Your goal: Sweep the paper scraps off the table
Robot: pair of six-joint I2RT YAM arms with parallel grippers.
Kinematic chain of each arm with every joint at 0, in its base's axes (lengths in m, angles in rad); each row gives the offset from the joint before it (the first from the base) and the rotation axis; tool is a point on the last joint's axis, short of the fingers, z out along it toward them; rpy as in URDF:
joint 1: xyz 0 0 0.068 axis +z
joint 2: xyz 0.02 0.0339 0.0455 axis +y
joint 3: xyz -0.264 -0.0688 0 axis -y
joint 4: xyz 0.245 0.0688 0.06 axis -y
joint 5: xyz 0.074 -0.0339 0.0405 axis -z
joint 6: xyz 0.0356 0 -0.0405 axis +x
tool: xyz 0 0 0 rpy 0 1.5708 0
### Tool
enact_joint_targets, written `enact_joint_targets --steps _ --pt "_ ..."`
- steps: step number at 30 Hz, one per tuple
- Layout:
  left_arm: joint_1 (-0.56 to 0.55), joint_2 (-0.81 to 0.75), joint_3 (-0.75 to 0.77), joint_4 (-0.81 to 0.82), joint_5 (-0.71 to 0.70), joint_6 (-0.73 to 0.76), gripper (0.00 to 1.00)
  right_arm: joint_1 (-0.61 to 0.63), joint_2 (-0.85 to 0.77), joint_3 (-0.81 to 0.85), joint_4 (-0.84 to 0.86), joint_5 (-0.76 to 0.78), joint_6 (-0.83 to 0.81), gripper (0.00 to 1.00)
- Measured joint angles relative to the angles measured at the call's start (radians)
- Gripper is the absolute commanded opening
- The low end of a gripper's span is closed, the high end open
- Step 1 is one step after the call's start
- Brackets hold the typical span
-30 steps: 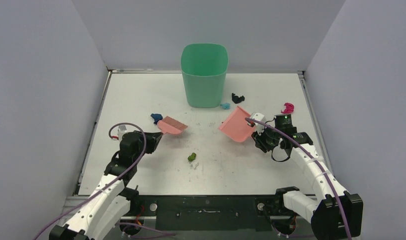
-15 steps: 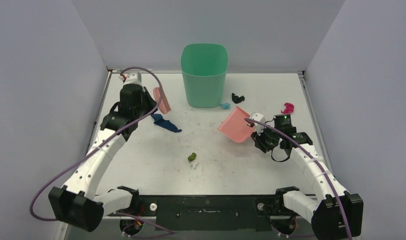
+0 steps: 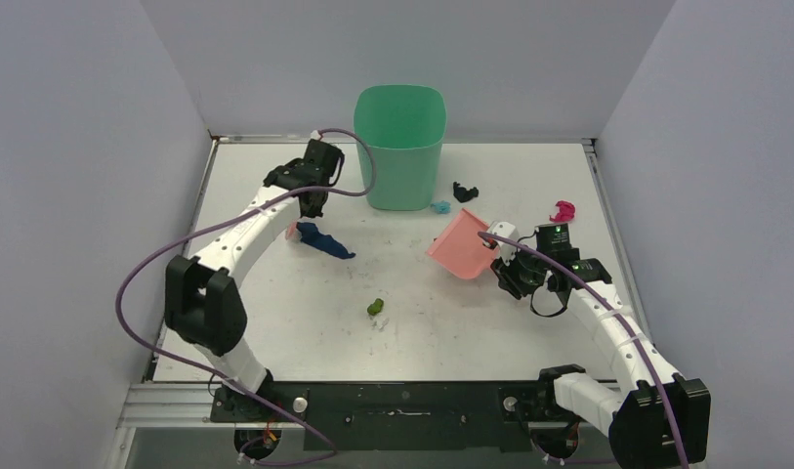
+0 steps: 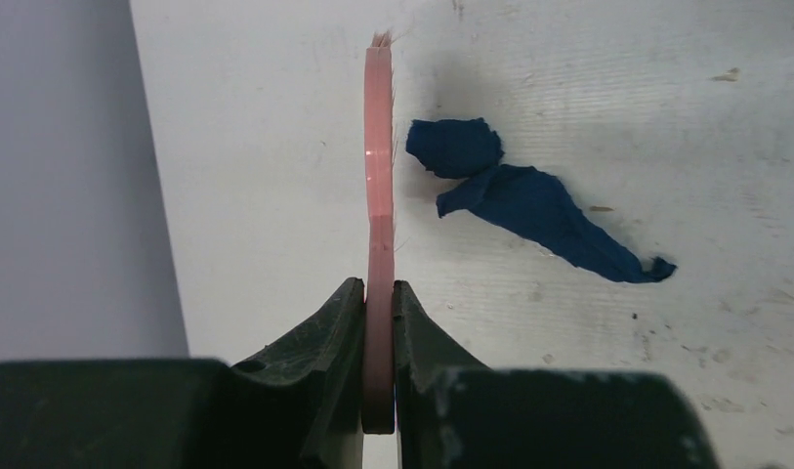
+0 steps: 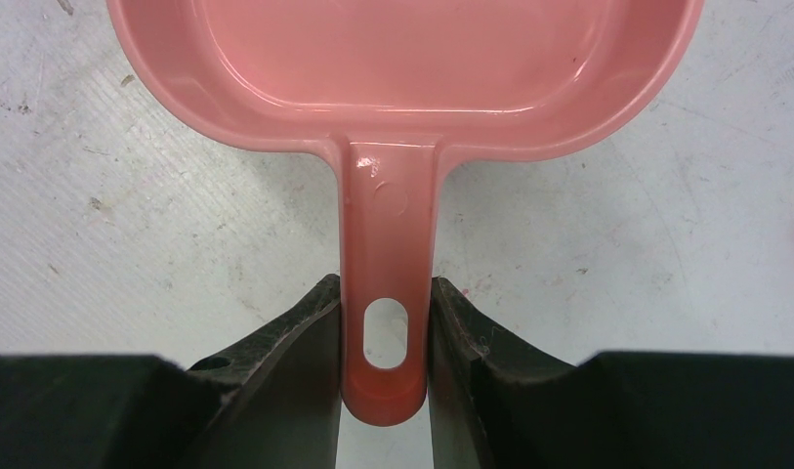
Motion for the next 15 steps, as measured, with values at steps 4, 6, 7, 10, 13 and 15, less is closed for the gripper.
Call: enact_joint_targets --steps 4,6,7,10,13,15 --pt "-0.021 0.121 0.068 -0.033 -0.095 0.055 0.00 0.000 -0.001 0.000 -0.004 -0.003 -0.004 0.21" --pt "-0.028 0.174 0.090 -0.045 -0.113 0.080 0.00 0.000 -0.001 0.000 -0.004 -0.004 -0.006 0.21" --pt "-0.032 0.198 0.095 -0.047 -0.115 0.093 0.00 0.000 -0.001 0.000 -0.004 -0.006 -0.008 0.21" --pt "-0.053 0.243 0.097 -0.064 -0.093 0.133 0.00 0.000 -0.001 0.000 -0.005 -0.010 -0.013 0.20" --pt "-0.100 0.247 0.097 -0.077 -0.086 0.155 0.00 0.000 -0.001 0.000 -0.005 -0.010 -0.016 0.20" --pt "-0.148 0.243 0.092 -0.083 -0.086 0.158 0.00 0.000 -0.001 0.000 -0.005 -0.010 -0.016 0.20"
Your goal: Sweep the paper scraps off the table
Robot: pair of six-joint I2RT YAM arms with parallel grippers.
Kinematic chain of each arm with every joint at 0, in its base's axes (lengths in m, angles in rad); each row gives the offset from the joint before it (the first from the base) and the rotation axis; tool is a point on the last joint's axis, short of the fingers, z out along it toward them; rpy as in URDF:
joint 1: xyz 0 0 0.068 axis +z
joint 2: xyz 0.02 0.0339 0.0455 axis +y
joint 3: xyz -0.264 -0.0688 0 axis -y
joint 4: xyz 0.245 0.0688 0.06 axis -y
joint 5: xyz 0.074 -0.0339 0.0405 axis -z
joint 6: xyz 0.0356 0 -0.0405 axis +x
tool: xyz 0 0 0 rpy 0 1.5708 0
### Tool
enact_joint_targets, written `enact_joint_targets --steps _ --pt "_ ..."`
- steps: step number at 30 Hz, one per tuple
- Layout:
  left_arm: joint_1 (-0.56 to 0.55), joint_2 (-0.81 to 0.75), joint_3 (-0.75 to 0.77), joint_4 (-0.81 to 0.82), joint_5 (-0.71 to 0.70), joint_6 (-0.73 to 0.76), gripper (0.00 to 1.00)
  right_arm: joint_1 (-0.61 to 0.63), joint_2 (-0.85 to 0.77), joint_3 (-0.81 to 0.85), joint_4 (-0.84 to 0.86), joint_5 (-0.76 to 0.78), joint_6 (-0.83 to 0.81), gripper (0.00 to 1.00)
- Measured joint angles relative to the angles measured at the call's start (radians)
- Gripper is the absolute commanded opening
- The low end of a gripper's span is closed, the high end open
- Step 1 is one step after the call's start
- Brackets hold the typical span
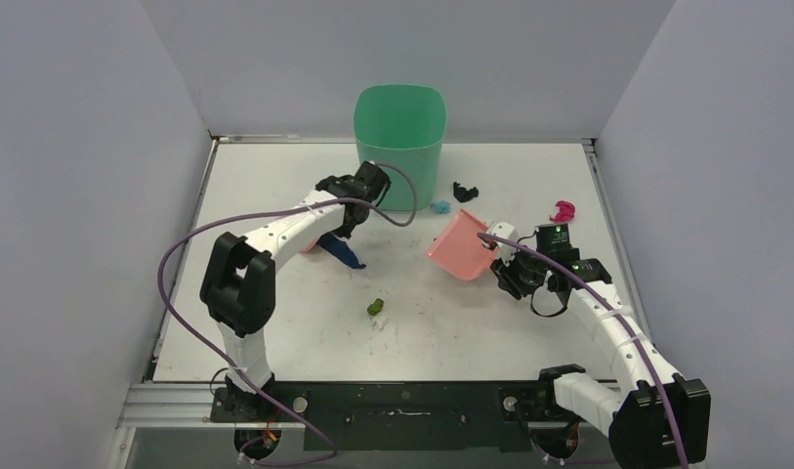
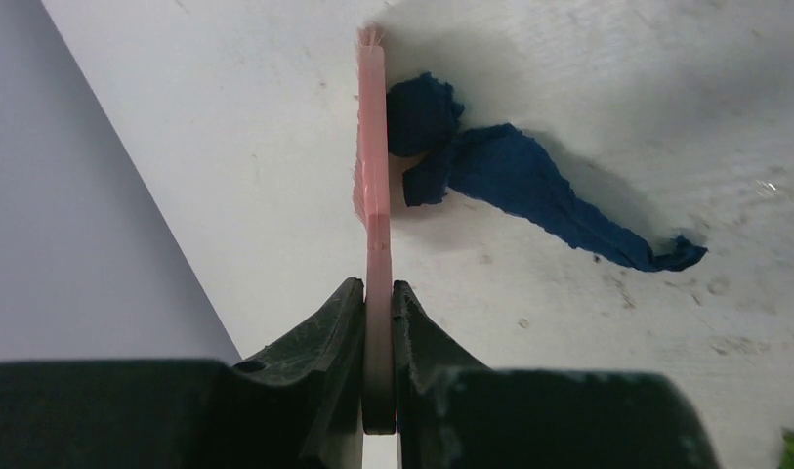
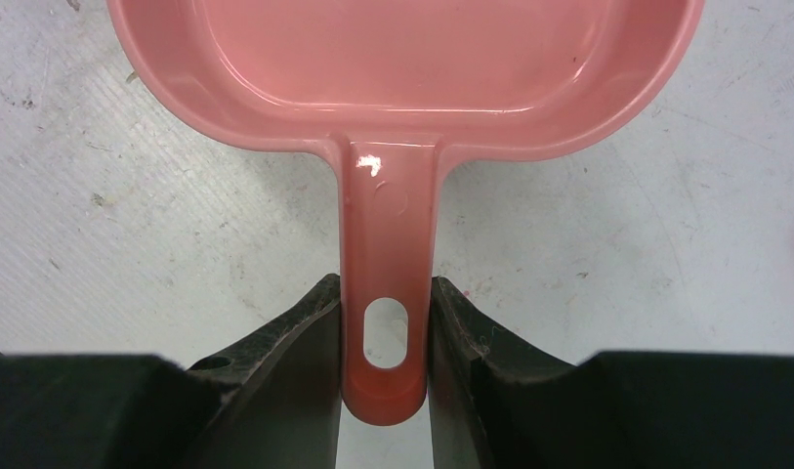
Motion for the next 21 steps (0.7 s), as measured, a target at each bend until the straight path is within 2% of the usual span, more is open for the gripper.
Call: enact_joint_targets --steps 9,15,21 --pt "-0.224 -0.122 -0.186 -0.042 0.030 -0.060 0.00 0.046 0.000 -0.001 -0.014 -0.003 -0.011 0.20" --pt "-0.256 -0.212 -0.247 -0.075 0.074 -0.146 0.00 0.205 0.030 0.067 -0.135 0.046 -0.056 0.20" --pt "-0.255 -0.324 -0.249 -0.094 0.147 -0.197 0.00 0.243 0.149 0.210 -0.261 0.096 -0.124 0.19"
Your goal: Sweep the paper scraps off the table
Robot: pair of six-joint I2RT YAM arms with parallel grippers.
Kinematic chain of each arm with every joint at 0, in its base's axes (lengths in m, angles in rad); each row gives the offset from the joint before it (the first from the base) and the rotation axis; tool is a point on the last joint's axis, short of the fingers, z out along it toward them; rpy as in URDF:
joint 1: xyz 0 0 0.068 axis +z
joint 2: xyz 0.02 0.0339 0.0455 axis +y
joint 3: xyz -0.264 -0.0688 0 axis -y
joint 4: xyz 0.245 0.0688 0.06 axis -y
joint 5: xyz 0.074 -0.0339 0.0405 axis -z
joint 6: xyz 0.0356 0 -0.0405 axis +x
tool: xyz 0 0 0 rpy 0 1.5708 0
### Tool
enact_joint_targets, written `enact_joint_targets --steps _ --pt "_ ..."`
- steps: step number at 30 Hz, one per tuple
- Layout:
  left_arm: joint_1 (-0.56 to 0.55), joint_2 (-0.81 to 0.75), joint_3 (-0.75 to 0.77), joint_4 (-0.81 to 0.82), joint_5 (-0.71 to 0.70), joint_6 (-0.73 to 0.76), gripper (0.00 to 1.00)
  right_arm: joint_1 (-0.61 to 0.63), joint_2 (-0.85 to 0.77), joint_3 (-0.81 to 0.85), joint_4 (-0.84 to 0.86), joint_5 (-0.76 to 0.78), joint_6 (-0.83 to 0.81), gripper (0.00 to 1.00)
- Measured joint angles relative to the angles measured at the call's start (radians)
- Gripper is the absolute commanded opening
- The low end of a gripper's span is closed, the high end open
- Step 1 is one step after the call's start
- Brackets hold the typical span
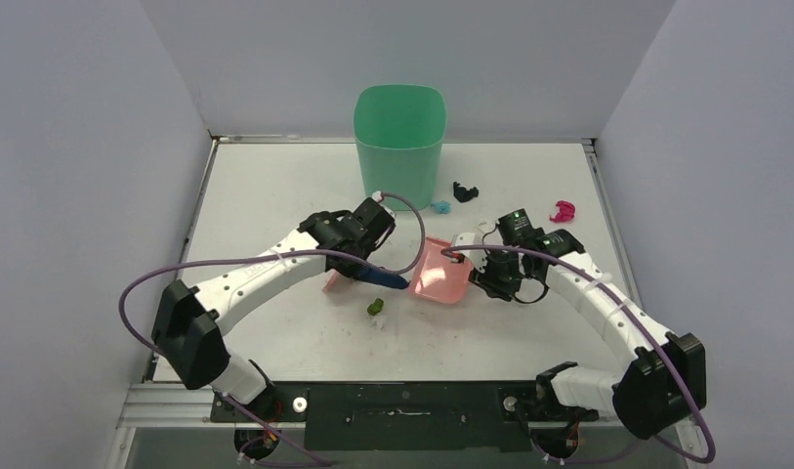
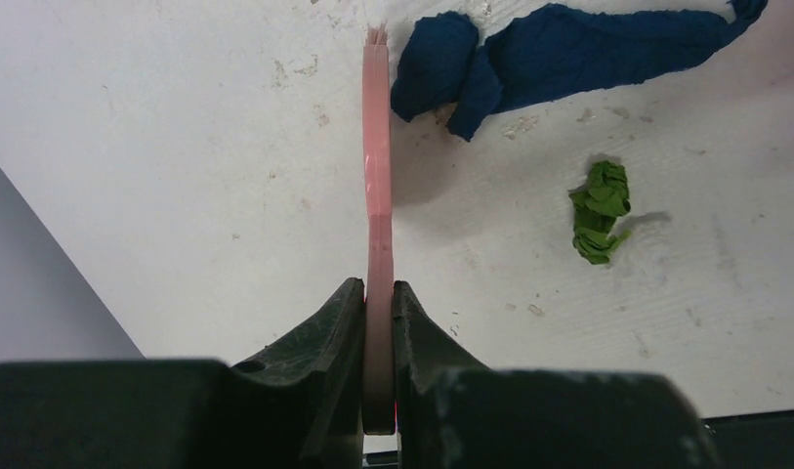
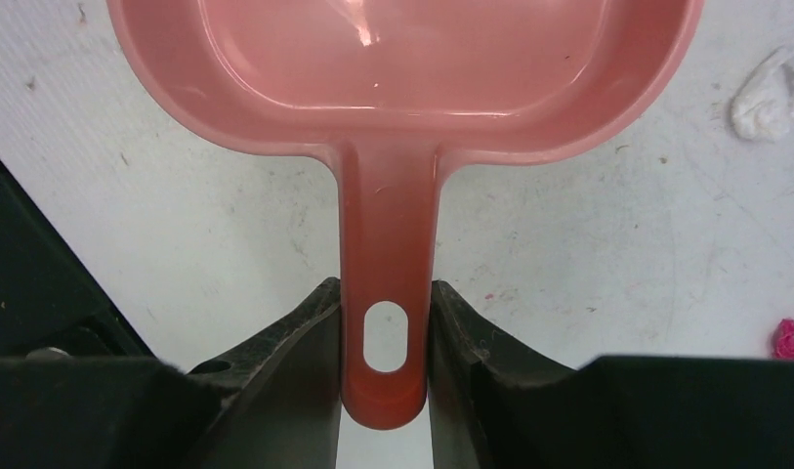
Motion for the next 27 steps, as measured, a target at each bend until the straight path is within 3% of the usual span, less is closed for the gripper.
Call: enact_joint_targets --steps 7,11,16,27 --pt "0.089 -0.143 0.003 -0.010 0.029 -0.005 0.00 0.061 0.200 0.076 -0.134 0.100 -0.037 0.13" --pt "0.175 -0.147 0.007 -0.008 0.026 -0.006 0.00 0.121 0.266 0.078 -0.163 0.161 -0.024 0.13" --pt "0.180 -0.113 0.008 -0.003 0.040 -0.013 0.00 0.167 0.302 0.090 -0.170 0.200 0.010 0.13" --pt "0.290 -0.001 0.000 0.108 0.337 -0.048 0.00 0.203 0.468 0.214 -0.145 0.183 0.095 0.12"
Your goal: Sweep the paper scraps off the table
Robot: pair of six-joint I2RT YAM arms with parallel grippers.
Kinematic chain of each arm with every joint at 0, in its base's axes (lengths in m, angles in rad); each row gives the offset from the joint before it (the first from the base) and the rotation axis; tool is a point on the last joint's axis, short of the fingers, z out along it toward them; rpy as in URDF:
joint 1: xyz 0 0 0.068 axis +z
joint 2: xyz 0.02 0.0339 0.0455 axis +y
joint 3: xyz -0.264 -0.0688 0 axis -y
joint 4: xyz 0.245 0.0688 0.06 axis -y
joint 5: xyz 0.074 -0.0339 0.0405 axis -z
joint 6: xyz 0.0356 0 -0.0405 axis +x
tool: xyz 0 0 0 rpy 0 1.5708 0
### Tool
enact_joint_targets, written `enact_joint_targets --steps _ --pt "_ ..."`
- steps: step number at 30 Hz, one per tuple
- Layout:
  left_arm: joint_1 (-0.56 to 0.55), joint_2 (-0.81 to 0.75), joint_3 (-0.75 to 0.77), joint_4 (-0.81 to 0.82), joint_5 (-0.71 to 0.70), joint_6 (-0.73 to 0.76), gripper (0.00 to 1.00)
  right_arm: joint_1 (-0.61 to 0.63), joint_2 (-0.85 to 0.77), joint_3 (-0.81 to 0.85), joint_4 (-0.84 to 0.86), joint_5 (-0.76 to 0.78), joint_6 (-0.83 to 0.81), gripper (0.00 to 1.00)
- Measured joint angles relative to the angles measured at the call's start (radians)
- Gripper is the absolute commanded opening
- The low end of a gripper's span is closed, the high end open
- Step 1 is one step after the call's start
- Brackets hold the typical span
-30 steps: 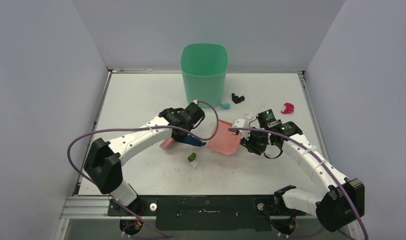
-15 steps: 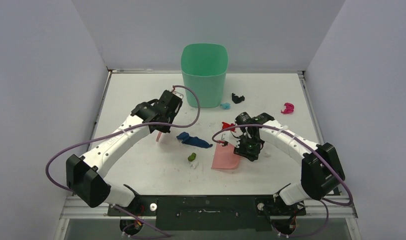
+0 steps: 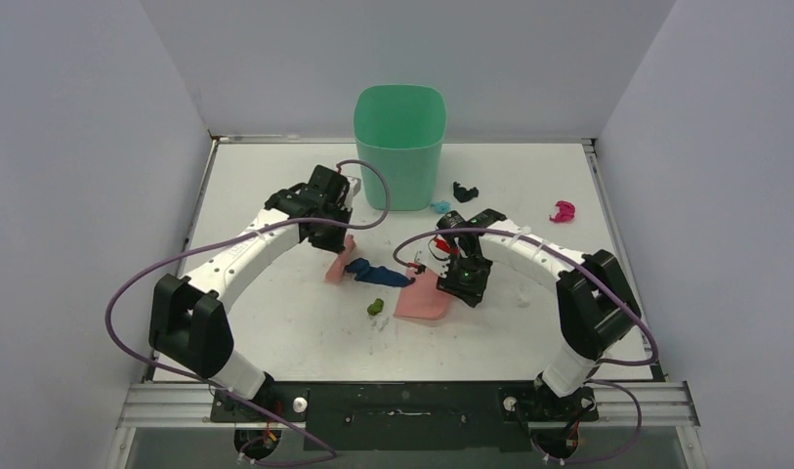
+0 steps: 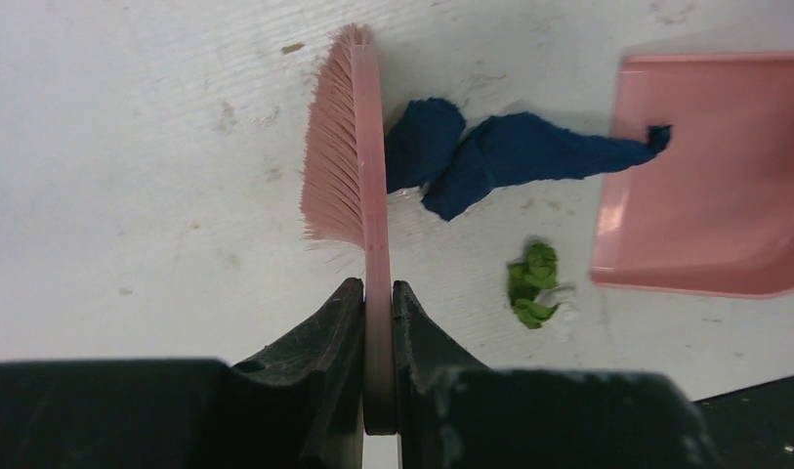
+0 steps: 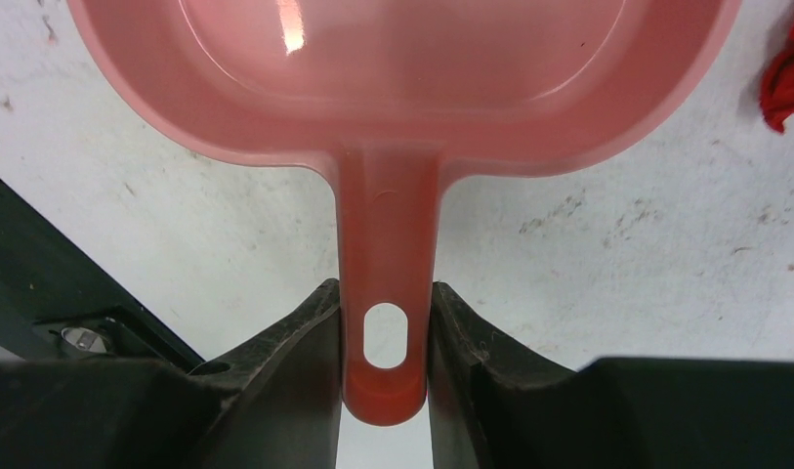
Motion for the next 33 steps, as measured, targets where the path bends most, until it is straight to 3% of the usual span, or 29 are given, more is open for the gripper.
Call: enact_joint_targets --steps 8,13,20,33 --pt "0.042 -0.001 -0.060 0.193 0.334 -0.079 0.00 0.023 0.055 0.047 0.026 -0.032 0.017 0.13" --pt "0.040 -0.008 -0.119 0.267 0.459 -0.139 0.00 0.026 0.058 0.048 0.035 -0.044 0.028 0.13" --pt "0.040 -0.045 -0.124 0.288 0.488 -0.171 0.00 0.025 0.011 -0.017 0.082 -0.051 0.027 0.14" --pt "0.036 -0.258 0.004 0.142 0.375 -0.171 0.00 0.010 -0.342 -0.172 0.103 -0.082 -0.043 0.15"
